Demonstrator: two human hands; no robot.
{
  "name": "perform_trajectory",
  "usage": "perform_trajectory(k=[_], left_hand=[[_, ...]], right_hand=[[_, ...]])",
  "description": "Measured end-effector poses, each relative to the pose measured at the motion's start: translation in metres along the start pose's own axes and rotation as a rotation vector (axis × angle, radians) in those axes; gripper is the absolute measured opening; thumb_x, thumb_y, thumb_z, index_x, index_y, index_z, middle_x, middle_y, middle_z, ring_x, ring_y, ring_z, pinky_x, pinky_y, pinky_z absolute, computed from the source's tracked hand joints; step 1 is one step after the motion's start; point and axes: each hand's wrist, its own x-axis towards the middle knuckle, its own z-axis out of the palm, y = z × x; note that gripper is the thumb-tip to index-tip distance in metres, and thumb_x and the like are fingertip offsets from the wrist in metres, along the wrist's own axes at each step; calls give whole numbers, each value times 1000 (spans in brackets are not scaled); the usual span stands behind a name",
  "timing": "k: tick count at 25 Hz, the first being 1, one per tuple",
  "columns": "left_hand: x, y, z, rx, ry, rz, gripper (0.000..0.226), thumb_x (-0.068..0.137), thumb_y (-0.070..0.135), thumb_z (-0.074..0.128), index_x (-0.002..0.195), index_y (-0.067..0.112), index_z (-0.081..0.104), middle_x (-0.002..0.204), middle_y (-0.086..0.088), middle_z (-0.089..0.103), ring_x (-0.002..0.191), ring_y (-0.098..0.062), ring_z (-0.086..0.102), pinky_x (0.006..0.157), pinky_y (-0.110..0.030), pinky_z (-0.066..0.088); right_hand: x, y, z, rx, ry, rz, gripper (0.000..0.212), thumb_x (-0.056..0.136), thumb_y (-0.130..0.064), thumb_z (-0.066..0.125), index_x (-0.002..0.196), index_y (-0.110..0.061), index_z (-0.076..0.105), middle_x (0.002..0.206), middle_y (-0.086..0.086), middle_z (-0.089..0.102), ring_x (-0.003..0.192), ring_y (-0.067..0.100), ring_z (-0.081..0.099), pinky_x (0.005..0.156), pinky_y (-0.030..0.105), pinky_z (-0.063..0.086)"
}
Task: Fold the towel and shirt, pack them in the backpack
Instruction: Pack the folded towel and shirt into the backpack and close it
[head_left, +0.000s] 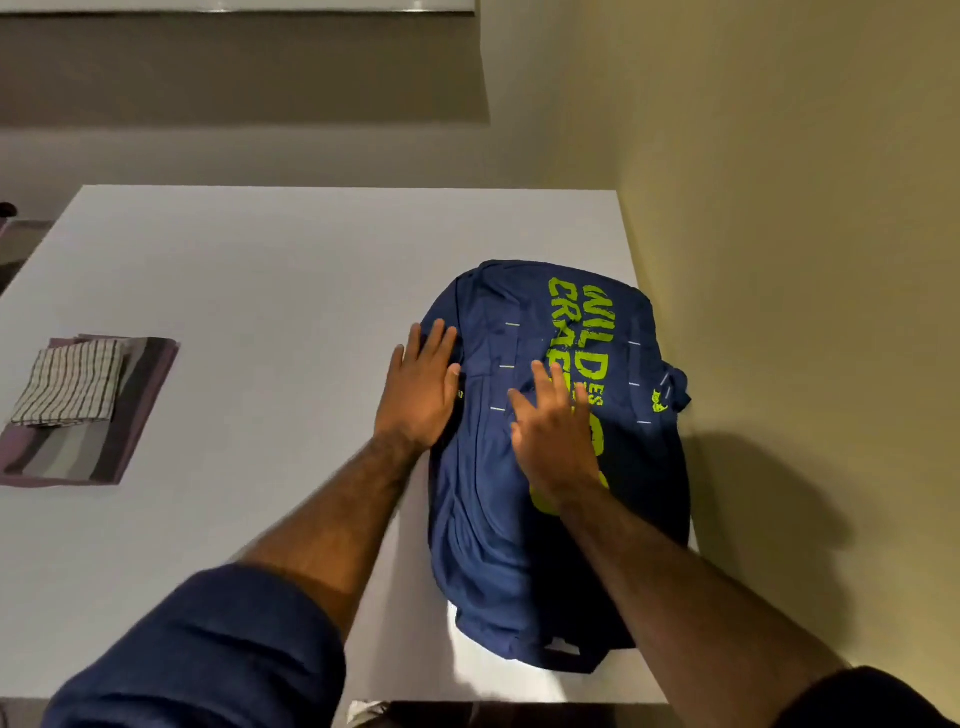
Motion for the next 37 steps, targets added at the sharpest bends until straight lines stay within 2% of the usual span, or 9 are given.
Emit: perform_trajectory(k=[4, 9, 13, 18, 21, 26, 30, 34, 37], left_hand=[[32, -39, -14, 124, -260, 175, 79, 99, 13, 57, 163, 23, 13, 171, -6, 7, 157, -34, 4, 123, -49, 21], [57, -48, 6, 84, -355, 249, 80, 99, 21, 62, 163, 28, 14, 171, 0, 12, 157, -31, 5, 124, -44, 21], [67, -68, 21, -38, -405, 177, 85, 96, 26, 65, 163, 32, 12, 170, 2, 16, 157, -28, 8, 121, -50, 31], [77, -76, 26, -44, -471, 182, 92, 94, 17, 67, 163, 35, 10, 171, 4, 12, 157, -25, 7, 118, -48, 36], [78, -75, 33, -34, -481, 160, 89, 96, 16, 63, 162, 38, 7, 172, 3, 7, 158, -25, 6, 122, -48, 31], [82, -77, 41, -18, -517, 138, 81, 94, 44, 51, 155, 53, -1, 172, 0, 5, 156, -34, 14, 121, -54, 29], [84, -76, 42, 16, -528, 121, 85, 79, 64, 36, 153, 56, -4, 172, -5, 6, 154, -40, 18, 120, -56, 30], [87, -78, 41, 44, -535, 143, 90, 79, 76, 39, 154, 56, -5, 172, -8, 5, 152, -43, 21, 120, -57, 28], [92, -82, 39, 74, -573, 137, 89, 73, 84, 34, 146, 68, -14, 172, -3, 1, 153, -43, 16, 120, -59, 26]], right_hand=[[24, -27, 5, 97, 149, -143, 9, 84, -20, 74, 92, -16, 73, 146, 20, 54, 141, 45, 41, 109, 63, 36], [51, -54, 11, 174, 152, -148, 17, 74, -26, 85, 85, -16, 77, 144, 20, 55, 140, 48, 41, 109, 67, 34], [60, -72, 15, 144, 42, -82, 27, 67, -32, 92, 86, -20, 78, 153, 19, 47, 143, 47, 37, 109, 67, 33], [64, -89, 12, 39, -114, -22, 15, 94, -33, 68, 107, -26, 71, 169, 10, 13, 156, 37, 3, 120, 59, 10], [56, -87, 11, 33, -71, -51, 13, 92, -28, 71, 104, -24, 68, 167, 10, 22, 156, 35, 6, 121, 58, 11], [27, -78, 1, 99, 6, -61, 12, 78, -25, 83, 85, -20, 75, 157, 9, 44, 152, 37, 22, 118, 60, 24], [-20, -82, -8, 168, -33, -67, 11, 78, -24, 84, 82, -21, 75, 161, 6, 39, 155, 35, 16, 118, 61, 24], [-78, -75, -21, 175, -47, -71, 10, 80, -22, 83, 86, -24, 75, 165, 3, 31, 156, 32, 7, 119, 62, 22], [-122, -71, -27, 107, -58, -155, 7, 84, -22, 77, 88, -25, 73, 164, 4, 32, 155, 33, 16, 119, 61, 22]])
